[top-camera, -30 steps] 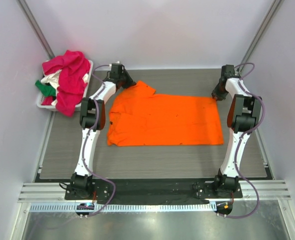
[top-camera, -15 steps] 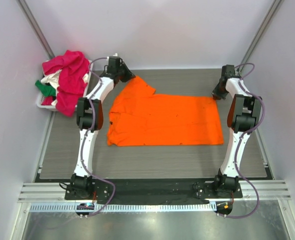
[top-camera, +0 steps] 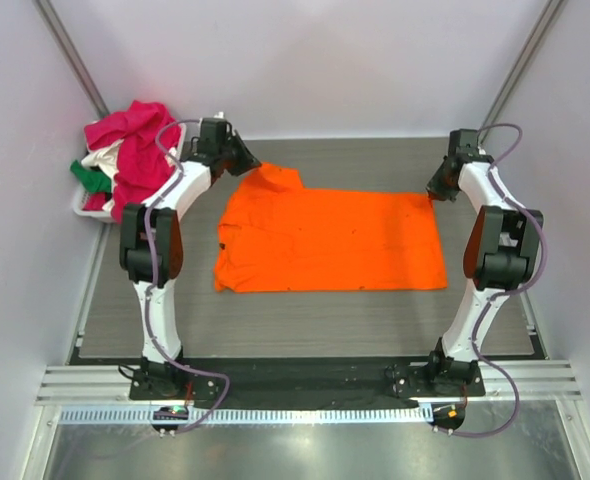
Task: Fold and stack the t-shirts
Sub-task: Fold the tshirt
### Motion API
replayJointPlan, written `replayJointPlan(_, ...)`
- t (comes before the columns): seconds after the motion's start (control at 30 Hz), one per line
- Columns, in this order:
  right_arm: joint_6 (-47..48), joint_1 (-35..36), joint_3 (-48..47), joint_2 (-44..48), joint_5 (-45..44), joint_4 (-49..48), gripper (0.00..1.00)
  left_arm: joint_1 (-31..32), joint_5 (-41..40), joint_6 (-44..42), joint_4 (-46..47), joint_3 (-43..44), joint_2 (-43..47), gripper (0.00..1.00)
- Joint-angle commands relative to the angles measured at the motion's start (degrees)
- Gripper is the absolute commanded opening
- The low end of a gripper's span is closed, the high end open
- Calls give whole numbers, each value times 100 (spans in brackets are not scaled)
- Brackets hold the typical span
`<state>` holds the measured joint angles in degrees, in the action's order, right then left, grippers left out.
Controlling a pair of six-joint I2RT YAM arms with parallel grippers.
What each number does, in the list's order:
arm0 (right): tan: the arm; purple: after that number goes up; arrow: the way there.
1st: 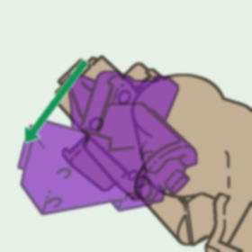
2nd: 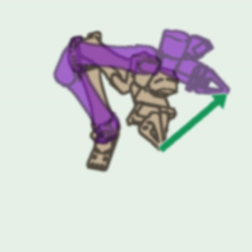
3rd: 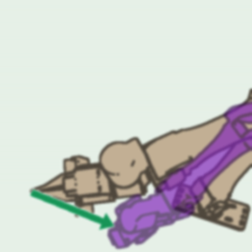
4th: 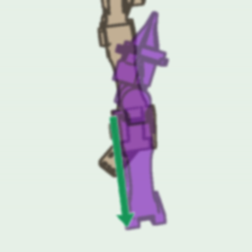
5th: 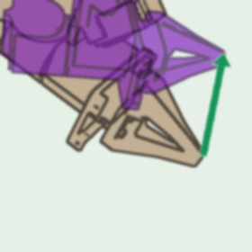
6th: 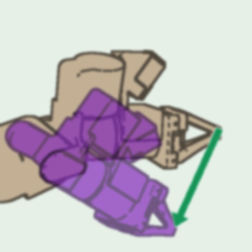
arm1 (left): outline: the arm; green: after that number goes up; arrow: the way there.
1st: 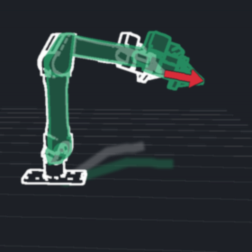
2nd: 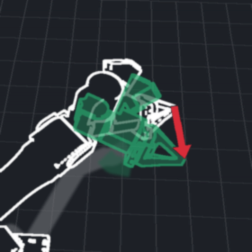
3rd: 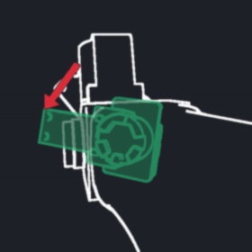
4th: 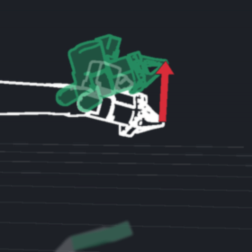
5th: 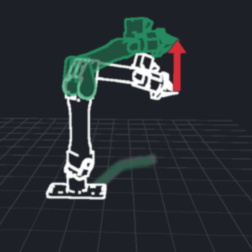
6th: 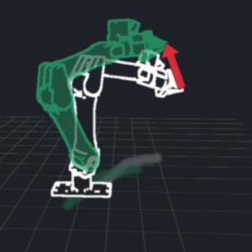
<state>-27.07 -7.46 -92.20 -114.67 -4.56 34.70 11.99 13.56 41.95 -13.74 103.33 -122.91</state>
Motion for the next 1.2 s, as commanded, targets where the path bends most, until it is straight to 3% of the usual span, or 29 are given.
replayJointPlan(0.0,35,26,404,682,25,-191,1,5,-46,-205,143,-793,819,0)
replayJointPlan(0.3,70,26,1441,1570,-36,-314,1,93,-345,-302,178,-2694,2472,0)
replayJointPlan(0.43,-17,8,1434,1467,-28,-341,4,146,-389,-284,170,-3327,3122,0)
replayJointPlan(0.47,-26,8,1268,1378,7,-332,39,189,-450,-293,178,-3458,3168,0)
replayJointPlan(0.5,-18,8,1153,1273,42,-323,61,207,-451,-293,170,-3521,3212,0)
replayJointPlan(0.53,-35,17,1030,1133,8,-245,74,207,-451,-284,161,-3539,3221,0)
replayJointPlan(0.6,-70,-18,591,720,-36,-209,82,234,-442,-276,143,-3574,3221,0)
replayJointPlan(0.87,-70,-62,-1148,-792,-54,107,74,234,-407,-355,143,-3363,3054,0)
replayJointPlan(1.17,17,-53,-1599,-1479,-116,169,60,234,-337,-311,178,-3319,3001,0)
